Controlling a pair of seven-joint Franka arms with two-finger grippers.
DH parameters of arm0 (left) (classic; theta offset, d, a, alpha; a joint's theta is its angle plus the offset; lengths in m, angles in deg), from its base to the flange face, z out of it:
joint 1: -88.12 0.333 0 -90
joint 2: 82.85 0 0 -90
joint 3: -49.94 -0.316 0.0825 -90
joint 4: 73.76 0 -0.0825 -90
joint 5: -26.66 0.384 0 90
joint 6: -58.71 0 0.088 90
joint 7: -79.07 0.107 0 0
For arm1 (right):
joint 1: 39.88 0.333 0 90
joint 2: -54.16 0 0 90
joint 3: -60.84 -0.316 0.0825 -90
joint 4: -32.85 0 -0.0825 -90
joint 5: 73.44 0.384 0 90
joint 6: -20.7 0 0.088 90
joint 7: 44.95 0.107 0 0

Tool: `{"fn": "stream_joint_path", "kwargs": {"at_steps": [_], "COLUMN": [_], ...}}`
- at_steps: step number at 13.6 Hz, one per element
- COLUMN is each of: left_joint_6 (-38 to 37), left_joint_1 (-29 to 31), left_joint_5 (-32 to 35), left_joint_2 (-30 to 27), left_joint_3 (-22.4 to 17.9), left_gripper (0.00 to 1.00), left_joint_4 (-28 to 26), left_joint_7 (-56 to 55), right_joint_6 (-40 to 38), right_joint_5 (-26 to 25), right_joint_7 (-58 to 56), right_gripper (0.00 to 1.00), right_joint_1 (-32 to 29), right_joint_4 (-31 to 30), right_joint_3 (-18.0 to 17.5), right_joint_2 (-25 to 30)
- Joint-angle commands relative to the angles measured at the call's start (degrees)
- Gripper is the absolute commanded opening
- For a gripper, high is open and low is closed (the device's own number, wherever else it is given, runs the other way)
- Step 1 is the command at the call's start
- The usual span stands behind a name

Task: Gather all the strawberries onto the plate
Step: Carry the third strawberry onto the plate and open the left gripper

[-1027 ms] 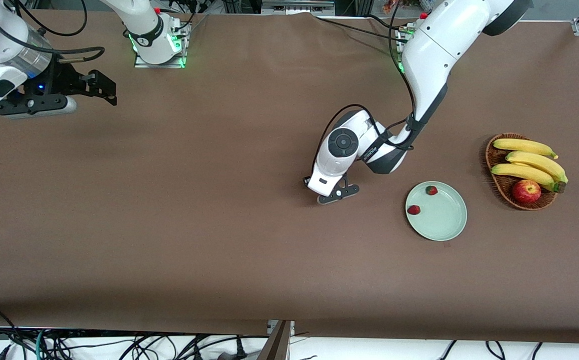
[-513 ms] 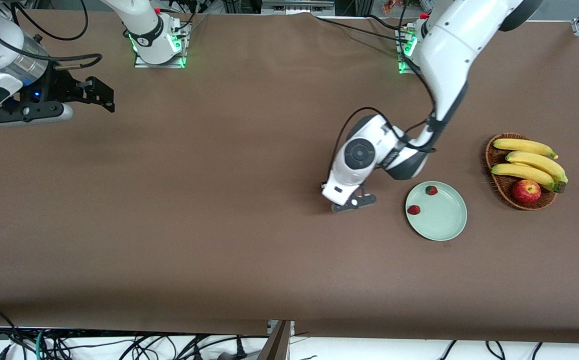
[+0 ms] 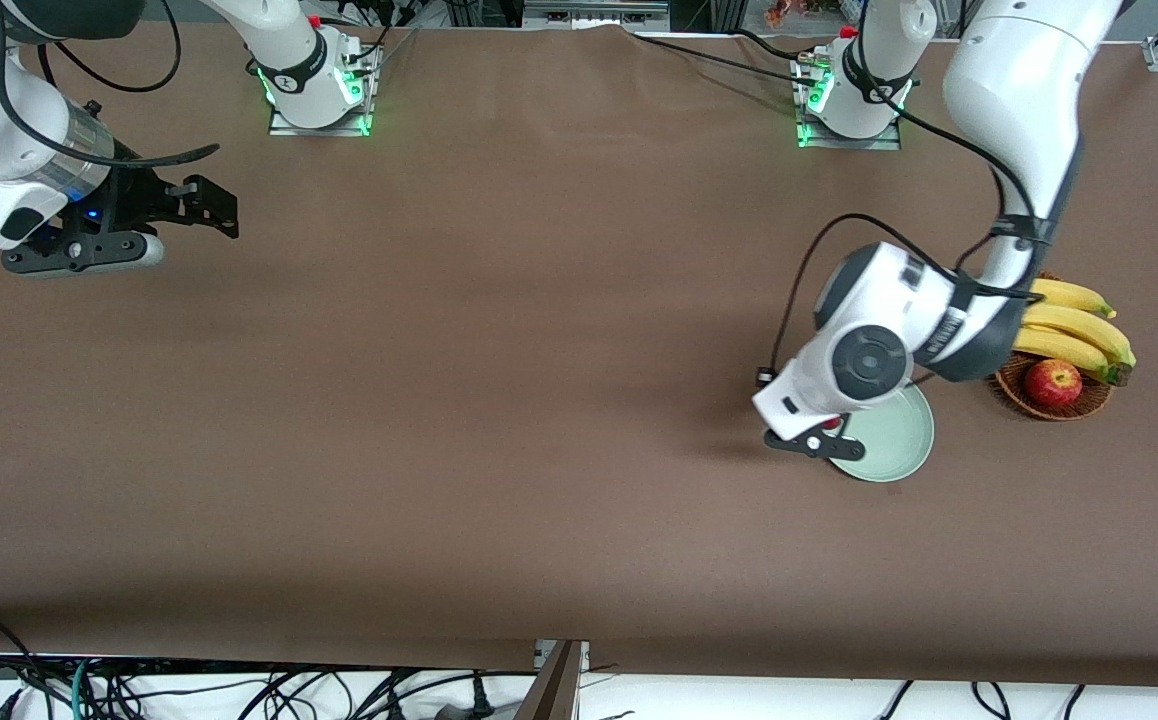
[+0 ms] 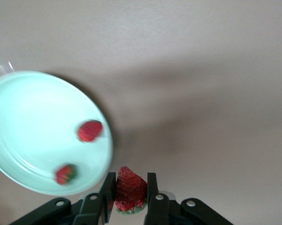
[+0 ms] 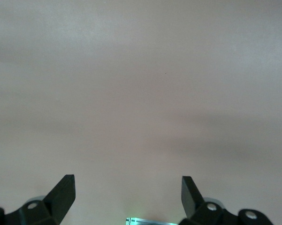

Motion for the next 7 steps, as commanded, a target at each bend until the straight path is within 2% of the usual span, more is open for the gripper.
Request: {"fn": "stream_joint_path", "kwargs": {"at_steps": [1,4,5,6,7], "left_joint_6": [3.26,10.64,13.28,15.83,16.55], "left_joint_1": [6.05,9.49,10.98,12.3,12.4], "left_joint_5": [0.93,1.45,1.45,1.45,1.45], "left_joint_2": [1.89,2.95,3.22,3.48,3.57], "left_joint_3": [0.87,0.61,0.52,0.52,0.52], "left_gripper": [0.01,0.11,0.24,0.5,0.99], "left_joint_4": [-0.11,-3.97,-5.55,-6.61,-6.62], "left_joint_7": [19.06,29.13,31.59,34.14,35.29], "right_joint_6": [-0.79,-0.78,-1.13,-1.14,-1.14], "right_joint_5": [0.43,0.43,0.34,0.17,0.17], "right_joint_7": [-0.66,-0.66,-0.66,-0.66,-0.66], "right_gripper": [1.0,1.0,1.0,1.0,1.0], "right_joint_1": [-1.13,-1.13,-1.13,-1.13,-1.13], "right_joint_4": [1.25,1.24,1.24,1.33,1.33], "right_joint_3": [-0.98,-0.89,-0.89,-0.89,-0.8], "right_joint_2": [-0.04,0.4,0.49,0.58,0.58]}}
